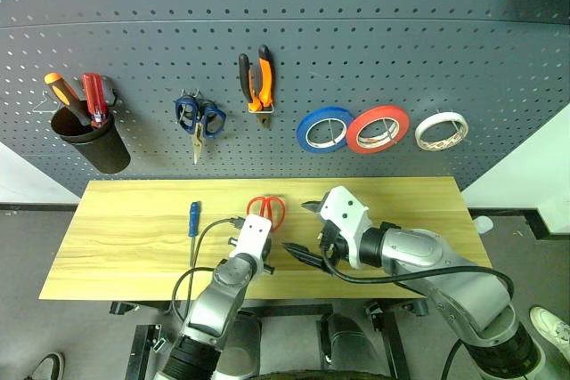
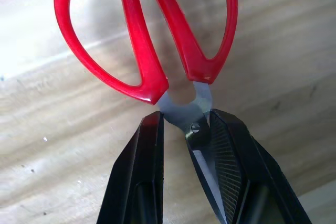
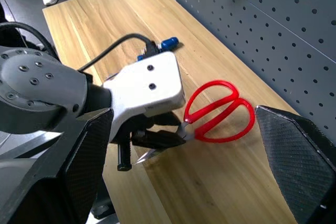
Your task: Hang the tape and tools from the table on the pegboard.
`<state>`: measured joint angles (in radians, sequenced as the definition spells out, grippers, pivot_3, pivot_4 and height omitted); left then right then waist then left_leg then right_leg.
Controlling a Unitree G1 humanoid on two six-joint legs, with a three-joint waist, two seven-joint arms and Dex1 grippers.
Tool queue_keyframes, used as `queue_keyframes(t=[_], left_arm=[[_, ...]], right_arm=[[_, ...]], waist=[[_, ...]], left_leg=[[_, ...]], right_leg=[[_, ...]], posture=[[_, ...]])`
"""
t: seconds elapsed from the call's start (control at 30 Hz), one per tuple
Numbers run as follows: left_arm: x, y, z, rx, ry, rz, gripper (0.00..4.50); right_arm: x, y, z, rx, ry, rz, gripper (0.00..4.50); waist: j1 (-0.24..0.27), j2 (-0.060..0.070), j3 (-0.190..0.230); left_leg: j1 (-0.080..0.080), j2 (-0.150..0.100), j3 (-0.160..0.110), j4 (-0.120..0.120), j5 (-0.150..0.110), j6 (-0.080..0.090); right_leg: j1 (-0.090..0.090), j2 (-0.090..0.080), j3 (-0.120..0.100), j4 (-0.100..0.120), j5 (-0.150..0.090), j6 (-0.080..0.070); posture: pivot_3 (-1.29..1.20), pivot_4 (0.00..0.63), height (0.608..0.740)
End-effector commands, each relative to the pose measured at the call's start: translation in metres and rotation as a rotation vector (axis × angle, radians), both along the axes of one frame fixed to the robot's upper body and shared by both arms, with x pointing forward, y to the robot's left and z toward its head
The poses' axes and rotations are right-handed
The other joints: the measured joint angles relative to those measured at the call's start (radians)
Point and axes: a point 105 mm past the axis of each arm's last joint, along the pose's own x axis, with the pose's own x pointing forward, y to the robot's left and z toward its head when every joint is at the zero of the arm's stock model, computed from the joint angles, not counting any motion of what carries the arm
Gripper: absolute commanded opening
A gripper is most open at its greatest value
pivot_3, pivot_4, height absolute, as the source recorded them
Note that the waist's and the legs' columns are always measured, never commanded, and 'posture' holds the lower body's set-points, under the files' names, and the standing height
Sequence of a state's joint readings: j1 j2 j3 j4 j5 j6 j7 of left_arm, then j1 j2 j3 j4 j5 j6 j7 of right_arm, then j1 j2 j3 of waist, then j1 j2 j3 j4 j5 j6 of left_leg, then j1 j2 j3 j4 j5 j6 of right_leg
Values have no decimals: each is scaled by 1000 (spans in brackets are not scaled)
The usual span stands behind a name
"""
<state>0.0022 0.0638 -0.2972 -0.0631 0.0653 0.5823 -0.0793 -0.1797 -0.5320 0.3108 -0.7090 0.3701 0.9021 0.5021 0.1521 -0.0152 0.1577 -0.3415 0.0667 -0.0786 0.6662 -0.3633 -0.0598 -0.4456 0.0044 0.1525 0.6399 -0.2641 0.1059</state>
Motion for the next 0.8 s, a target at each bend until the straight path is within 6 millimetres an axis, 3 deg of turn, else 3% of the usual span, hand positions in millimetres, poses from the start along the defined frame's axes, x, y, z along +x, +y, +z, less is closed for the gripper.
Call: queue_keyframes(t=[0.03,0.23,0.47,0.63,0.8], left_arm=[[8,-6,32,-7,-188,-36,962],[9,4,65,3,-441,-43,962],[-1,18,77,72,-599,-69,959],[-5,25,90,112,-720,-69,959],[-3,35,107,152,-848,-38,959]], right_arm=[[0,4,8,18,-44,23,4500],[2,3,8,14,-48,24,4500],[5,1,8,18,-55,23,4500],[0,4,32,184,-136,86,4500],[-2,-10,36,290,-168,72,4500]], waist=[[1,0,0],[3,0,0],[21,0,0],[34,0,0],[45,0,-1]], left_leg=[[0,0,0,0,0,0],[0,0,0,0,0,0],[0,0,0,0,0,0],[0,0,0,0,0,0],[1,0,0,0,0,0]], right_leg=[[0,0,0,0,0,0],[0,0,0,-1,0,0],[0,0,0,-1,0,0],[1,0,0,-1,0,0],[2,0,0,-1,1,0]], posture=[[301,121,687],[300,113,687],[308,104,687],[311,100,687],[318,94,687]])
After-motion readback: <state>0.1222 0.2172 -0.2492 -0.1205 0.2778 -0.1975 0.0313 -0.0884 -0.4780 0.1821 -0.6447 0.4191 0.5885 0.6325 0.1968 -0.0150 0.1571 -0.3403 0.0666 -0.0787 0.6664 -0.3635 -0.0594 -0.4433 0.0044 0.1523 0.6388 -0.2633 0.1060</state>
